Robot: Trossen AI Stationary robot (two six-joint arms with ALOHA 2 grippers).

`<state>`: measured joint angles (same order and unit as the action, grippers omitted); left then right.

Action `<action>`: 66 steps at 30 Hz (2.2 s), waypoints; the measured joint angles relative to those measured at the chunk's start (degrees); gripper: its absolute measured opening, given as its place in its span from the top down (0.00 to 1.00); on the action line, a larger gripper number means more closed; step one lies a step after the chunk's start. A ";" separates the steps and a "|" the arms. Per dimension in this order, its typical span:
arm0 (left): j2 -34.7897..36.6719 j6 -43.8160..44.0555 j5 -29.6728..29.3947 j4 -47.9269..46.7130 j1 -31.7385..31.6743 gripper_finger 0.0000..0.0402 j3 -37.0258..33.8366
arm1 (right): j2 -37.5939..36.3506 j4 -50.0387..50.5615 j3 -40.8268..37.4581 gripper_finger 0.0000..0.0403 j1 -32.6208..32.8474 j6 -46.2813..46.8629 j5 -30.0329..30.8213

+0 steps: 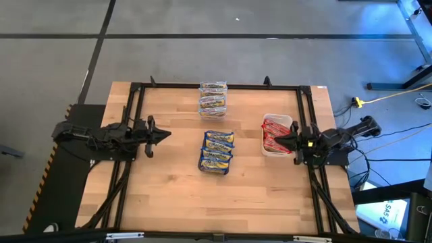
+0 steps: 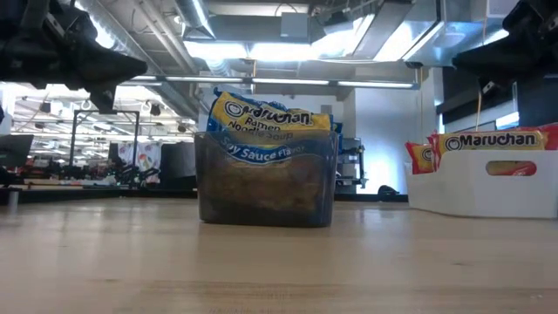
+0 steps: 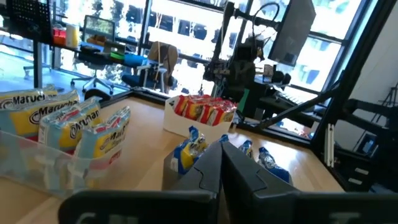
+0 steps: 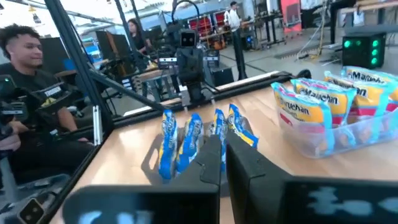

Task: Sort Maruchan noodles
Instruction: Return to Home Position

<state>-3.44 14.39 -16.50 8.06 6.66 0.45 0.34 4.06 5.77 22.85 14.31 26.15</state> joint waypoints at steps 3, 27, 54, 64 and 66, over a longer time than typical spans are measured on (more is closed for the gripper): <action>1.95 0.00 -0.01 -2.73 0.02 0.99 0.00 | -0.07 -2.80 -2.09 1.00 0.00 -1.24 0.58; 3.30 -1.21 9.32 -6.36 0.02 0.98 0.00 | 0.30 -7.15 -5.24 1.00 0.00 -9.52 -12.59; 3.30 -1.33 9.15 -6.34 0.02 0.98 0.02 | 0.30 -7.09 -5.26 1.00 0.00 -9.58 -12.91; 3.30 -1.33 9.13 -6.34 0.02 0.98 0.02 | 0.30 -7.09 -5.26 1.00 0.00 -9.56 -12.94; 3.30 -1.33 9.13 -6.34 0.01 0.98 0.02 | 0.30 -7.09 -5.26 1.00 0.00 -9.56 -12.94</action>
<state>-0.14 13.06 -7.38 1.72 6.66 0.47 0.64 -3.03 0.51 22.85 4.75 13.21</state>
